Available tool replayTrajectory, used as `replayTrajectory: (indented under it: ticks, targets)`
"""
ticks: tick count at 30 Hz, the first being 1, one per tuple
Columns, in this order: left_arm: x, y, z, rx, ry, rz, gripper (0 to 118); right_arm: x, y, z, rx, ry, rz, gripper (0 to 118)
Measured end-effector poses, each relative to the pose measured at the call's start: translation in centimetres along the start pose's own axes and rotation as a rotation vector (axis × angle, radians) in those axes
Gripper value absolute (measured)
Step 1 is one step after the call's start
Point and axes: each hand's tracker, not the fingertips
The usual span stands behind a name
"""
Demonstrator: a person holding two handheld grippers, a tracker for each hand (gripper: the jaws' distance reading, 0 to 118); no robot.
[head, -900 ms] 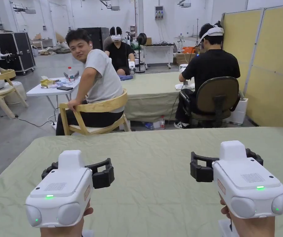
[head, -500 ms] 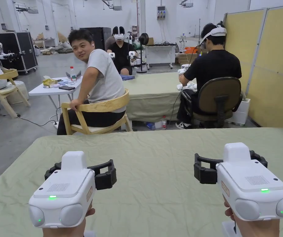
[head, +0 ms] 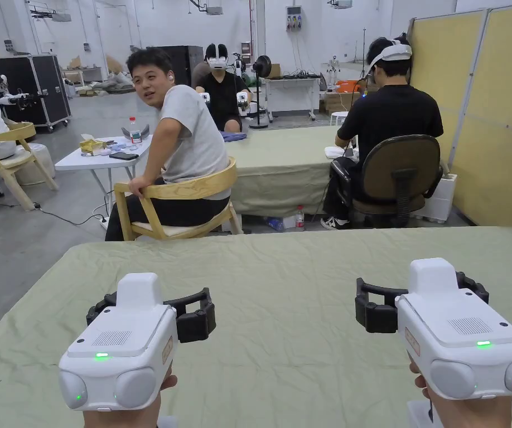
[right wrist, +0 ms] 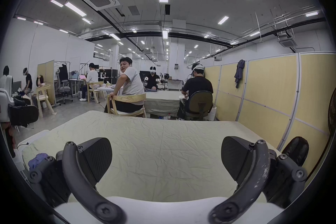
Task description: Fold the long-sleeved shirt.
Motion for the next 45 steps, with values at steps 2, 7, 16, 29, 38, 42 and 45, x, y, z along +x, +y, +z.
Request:
replayTrajectory:
  ticks: [2,7,16,29,38,42,45]
  targets:
    - [-0.05,-0.03,-0.07,-0.003,0.005,-0.01,118,-0.03,-0.01,0.0,0.003,-0.003,0.002,118]
    - [-0.13,-0.1,-0.13,-0.005,0.002,-0.006,118,-0.02,0.15,-0.03,0.008,-0.009,-0.007,118]
    - [0.21,0.29,0.09,-0.003,-0.008,-0.014,118,-0.17,0.0,-0.12,0.004,-0.002,0.004,118]
    - [0.07,-0.02,-0.12,-0.002,-0.016,-0.018,118,-0.11,-0.05,-0.14,0.004,-0.001,-0.002,118]
    - [-0.03,-0.1,-0.1,-0.001,-0.015,-0.004,118,-0.12,-0.13,-0.15,0.002,-0.002,-0.012,118]
    - [0.11,0.0,-0.02,0.0,-0.018,-0.004,118,-0.19,-0.22,-0.2,0.001,0.002,-0.014,118]
    - [0.2,-0.03,-0.05,0.0,-0.02,-0.009,118,-0.2,-0.27,-0.2,0.0,0.004,-0.013,118]
